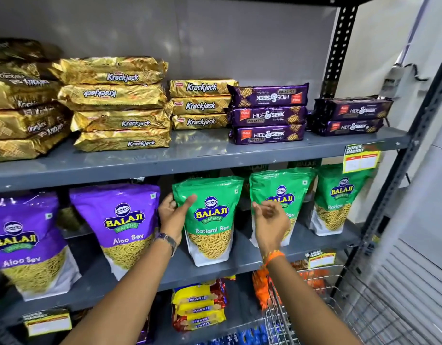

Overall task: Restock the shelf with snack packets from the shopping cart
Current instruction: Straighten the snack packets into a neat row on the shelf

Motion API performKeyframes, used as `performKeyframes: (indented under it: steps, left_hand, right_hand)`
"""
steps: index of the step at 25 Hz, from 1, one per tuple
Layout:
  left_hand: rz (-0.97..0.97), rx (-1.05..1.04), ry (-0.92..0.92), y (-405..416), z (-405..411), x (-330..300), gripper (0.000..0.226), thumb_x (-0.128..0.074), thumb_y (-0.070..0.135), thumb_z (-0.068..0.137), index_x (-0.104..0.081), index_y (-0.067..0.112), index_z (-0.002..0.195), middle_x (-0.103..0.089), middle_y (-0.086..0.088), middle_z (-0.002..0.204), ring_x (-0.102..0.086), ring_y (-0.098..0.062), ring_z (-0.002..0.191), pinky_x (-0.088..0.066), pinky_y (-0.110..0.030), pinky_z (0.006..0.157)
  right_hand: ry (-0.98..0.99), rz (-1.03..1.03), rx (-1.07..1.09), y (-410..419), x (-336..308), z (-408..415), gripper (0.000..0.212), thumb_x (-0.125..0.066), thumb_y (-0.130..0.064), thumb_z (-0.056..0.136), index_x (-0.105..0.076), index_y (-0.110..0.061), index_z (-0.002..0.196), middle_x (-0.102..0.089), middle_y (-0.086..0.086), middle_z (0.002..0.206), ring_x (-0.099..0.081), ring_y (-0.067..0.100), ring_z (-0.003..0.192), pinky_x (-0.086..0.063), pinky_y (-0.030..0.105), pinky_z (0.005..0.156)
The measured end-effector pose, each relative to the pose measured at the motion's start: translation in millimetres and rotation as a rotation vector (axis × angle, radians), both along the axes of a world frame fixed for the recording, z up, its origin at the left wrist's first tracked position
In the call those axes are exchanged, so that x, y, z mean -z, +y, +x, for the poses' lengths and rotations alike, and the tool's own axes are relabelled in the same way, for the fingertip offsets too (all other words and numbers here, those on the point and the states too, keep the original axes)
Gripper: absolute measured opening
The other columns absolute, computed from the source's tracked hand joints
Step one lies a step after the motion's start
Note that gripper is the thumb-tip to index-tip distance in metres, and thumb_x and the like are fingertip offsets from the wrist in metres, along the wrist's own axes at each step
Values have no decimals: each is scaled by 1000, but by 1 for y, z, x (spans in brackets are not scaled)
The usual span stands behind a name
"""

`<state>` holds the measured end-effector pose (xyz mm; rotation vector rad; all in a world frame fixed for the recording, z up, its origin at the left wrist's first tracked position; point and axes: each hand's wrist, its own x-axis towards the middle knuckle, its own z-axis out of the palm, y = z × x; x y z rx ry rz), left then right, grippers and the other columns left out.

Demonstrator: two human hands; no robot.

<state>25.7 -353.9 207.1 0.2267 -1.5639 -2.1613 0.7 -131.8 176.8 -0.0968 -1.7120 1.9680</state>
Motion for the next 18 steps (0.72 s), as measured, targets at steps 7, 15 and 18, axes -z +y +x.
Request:
performKeyframes:
  steps: [7,15,18]
  left_hand:
    - [-443,165,-283,6,30,96,116,-102,26,21,-50,26,125,-73,2,114,-69,-16,108,-58,-37,88]
    - [-521,-26,-239,28,31,94,106,-93,-2,50,-39,14,141,-63,1,114,-57,-16,110,-44,-27,91]
    - [-545,-20,-257,29,31,91,104,-92,-3,54,-38,11,142,-60,1,116,-54,-14,110,-42,-25,92]
  right_hand:
    - [-387,405,238,49,66,-5,127,-95,-41,39,-26,-10,141,-40,22,141,-35,43,132,-30,56,111]
    - [-364,464,168,50,78,-29,140,-97,-34,37,-15,-10,148,-41,23,141,-34,40,134,-29,49,114]
    - [-349,464,168,50,82,-26,140,-97,-33,39,-15,-12,149,-41,21,137,-36,38,132,-31,48,113]
